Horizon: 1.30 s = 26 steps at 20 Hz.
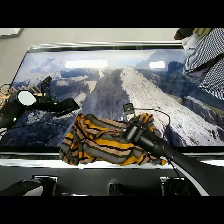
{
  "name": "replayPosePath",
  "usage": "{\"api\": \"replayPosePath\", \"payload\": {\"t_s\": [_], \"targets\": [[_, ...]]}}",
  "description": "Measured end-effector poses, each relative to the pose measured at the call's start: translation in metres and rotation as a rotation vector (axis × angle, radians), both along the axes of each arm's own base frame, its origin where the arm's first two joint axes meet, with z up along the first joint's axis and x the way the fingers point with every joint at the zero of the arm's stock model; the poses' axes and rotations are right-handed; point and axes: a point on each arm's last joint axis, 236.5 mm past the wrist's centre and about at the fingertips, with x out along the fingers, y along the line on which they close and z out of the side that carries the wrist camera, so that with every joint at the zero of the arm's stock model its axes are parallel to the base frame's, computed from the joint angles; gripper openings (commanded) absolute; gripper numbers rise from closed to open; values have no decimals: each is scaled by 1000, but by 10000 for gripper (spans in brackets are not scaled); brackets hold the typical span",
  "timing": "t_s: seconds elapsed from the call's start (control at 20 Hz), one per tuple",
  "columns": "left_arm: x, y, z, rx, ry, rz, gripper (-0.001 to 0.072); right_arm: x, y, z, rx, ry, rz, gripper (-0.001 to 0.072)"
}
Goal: Fold the clothes and pants, and hang the long-sleeved shirts on hangers.
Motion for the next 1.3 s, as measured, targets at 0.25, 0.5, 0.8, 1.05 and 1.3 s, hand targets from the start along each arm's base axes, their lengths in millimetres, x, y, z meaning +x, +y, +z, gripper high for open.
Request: {"api": "replayPosePath", "payload": {"t_s": [0.25,0.5,0.8,1.05,1.3], "targets": [[0,2,-1,10,0,-2,647,7,-15,-1,-54,-39,-58,83],[0,5,-2,21,-1,-2,647,6,-21,2,-66,-45,-88,24],[-22,3,-4,54,57,-59,697,2,-21,16,-29,-54,-103,25],[-79,-11,-14,232,92,-257,697,-11,-15,16,8,-5,-104,25],[-108,-48,-37,367,-7,-390,697,-18,-11,14,26,28,-106,25]]}}
